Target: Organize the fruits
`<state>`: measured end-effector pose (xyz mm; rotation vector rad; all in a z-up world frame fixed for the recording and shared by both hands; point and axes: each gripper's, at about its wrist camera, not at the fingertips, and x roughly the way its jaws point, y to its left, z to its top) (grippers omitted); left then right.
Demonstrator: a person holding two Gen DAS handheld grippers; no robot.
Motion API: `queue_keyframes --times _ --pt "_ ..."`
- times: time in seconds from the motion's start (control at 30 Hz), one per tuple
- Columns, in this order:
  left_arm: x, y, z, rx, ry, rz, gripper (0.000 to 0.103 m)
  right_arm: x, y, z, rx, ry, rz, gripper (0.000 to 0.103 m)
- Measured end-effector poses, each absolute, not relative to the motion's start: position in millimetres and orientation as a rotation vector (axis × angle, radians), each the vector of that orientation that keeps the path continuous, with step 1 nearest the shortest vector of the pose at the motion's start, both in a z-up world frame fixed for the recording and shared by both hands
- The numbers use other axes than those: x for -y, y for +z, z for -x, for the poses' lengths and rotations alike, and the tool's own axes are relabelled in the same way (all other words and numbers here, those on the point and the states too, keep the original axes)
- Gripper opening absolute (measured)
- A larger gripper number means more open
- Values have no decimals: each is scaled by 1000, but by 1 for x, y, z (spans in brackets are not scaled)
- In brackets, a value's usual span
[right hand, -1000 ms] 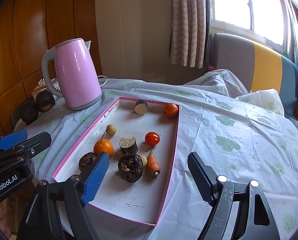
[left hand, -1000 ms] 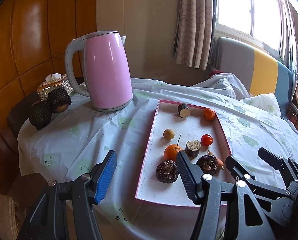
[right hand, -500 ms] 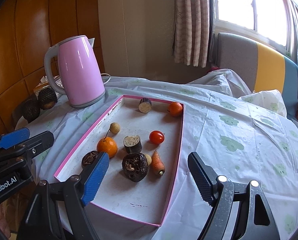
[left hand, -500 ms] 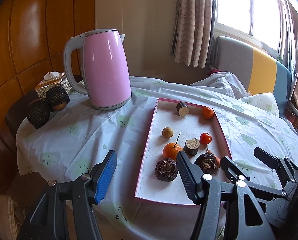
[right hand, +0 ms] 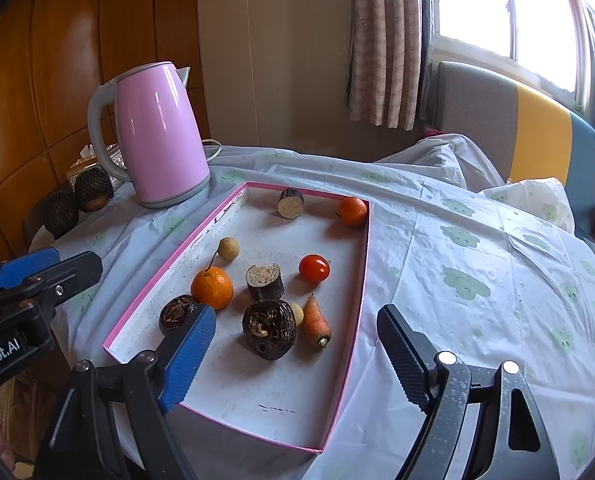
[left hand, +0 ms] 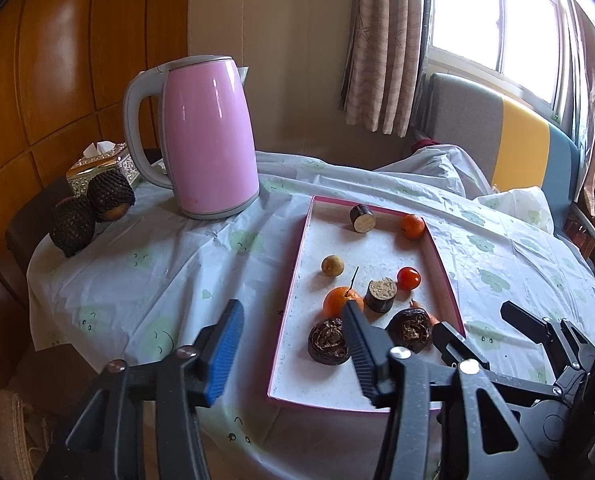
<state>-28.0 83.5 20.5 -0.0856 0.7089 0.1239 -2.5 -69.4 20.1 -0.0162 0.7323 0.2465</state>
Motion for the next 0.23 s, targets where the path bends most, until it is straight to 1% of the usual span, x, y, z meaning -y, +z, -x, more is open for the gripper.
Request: queue_keyframes --times 0.13,0.23 --pt "-84 23 28 -692 120 87 46 70 18 2 -736 245 19 84" --pt "-84 20 24 -727 84 108 46 73 18 0 -737 242 16 84"
